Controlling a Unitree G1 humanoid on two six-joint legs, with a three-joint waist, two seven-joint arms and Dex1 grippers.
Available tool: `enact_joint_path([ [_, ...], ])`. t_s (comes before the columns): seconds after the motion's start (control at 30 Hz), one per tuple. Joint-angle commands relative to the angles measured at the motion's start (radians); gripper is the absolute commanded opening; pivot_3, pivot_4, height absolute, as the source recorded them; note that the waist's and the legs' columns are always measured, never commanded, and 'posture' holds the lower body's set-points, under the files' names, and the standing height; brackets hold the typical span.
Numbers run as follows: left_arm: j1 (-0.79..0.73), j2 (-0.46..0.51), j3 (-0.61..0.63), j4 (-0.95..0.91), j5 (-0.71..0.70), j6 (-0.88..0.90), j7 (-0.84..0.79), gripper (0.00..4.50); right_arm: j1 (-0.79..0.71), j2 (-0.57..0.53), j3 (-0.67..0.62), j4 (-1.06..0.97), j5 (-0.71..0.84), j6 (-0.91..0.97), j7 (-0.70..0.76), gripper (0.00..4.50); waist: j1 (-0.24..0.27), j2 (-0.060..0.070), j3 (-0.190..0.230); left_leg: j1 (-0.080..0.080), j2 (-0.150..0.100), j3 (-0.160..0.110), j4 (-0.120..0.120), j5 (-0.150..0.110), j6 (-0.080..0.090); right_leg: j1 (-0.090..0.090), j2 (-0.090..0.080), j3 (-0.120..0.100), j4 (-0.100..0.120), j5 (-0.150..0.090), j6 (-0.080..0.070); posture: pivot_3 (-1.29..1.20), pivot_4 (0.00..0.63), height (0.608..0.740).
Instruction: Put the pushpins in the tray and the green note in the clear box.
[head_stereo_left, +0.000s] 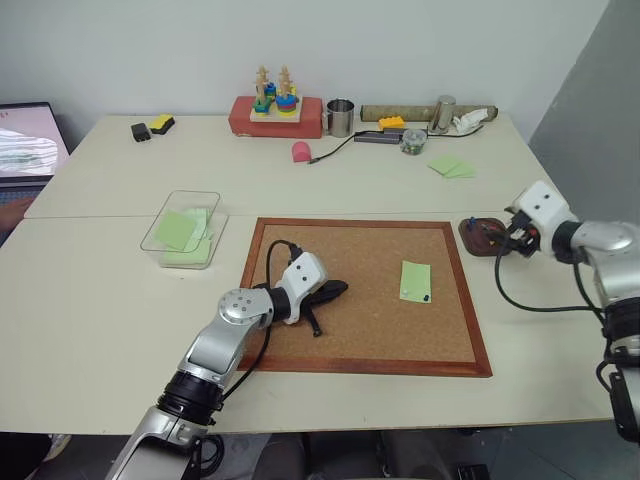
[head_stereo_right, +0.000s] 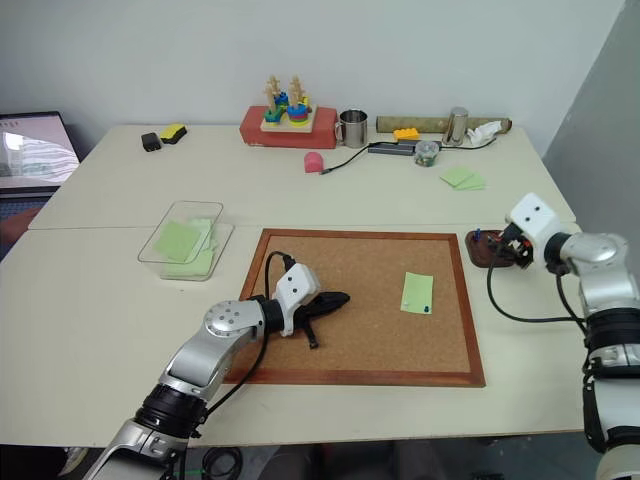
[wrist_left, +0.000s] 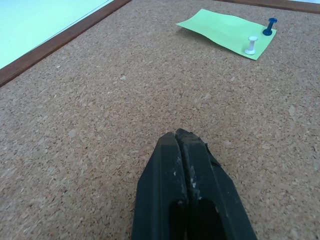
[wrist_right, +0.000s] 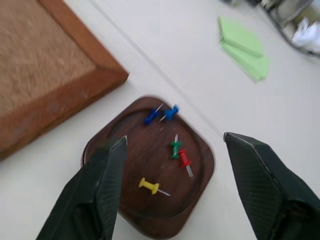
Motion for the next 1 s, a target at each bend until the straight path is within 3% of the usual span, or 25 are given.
enact_joint_path([
  [0.03,0.014,0.021,0.006,0.041,0.037,0.015,0.012,0.0,0.16,-0.052,-0.052,-0.319,0.143,0.142,0.126,3.22,0.002,0.0,0.0,0.0,0.0,0.0,0.0,0.0,0.0,0.0,0.0,0.0,0.0,0.0,0.0,0.0,0.15,0.74],
  [0.27,0.01,0.025,0.004,0.047,0.037,0.013,0.006,0.0,0.345,-0.038,-0.047,-0.642,0.254,0.338,0.122,3.22,-0.004,0.001,-0.001,0.001,0.0,0.0,0.001,0.0,0.0,0.001,0.001,0.001,0.0,-0.001,0.004,0.0,0.15,0.74],
  [0.6,0.011,0.029,0.002,0.043,0.039,0.016,0.009,0.0,0.334,0.077,0.073,-0.645,0.228,0.338,0.066,3.22,-0.004,0.001,-0.001,0.001,0.001,0.0,0.001,0.0,0.0,0.0,0.001,0.001,-0.001,-0.001,0.004,0.0,0.15,0.74],
  [0.83,0.012,0.028,0.002,0.041,0.038,0.019,0.01,0.0,0.316,0.1,0.121,-0.605,0.199,0.309,0.071,3.22,-0.004,0.001,-0.001,0.001,0.0,0.0,0.001,0.0,0.0,0.0,0.001,0.0,-0.001,-0.001,0.004,0.0,0.15,0.74],
  [1.0,0.016,0.028,0.001,0.035,0.039,0.019,0.012,0.0,0.304,0.106,0.134,-0.567,0.189,0.284,0.074,2.35,-0.004,0.001,-0.001,0.001,0.0,0.0,0.001,0.0,0.0,0.0,0.001,0.0,-0.001,-0.001,0.004,0.0,0.15,0.74],
])
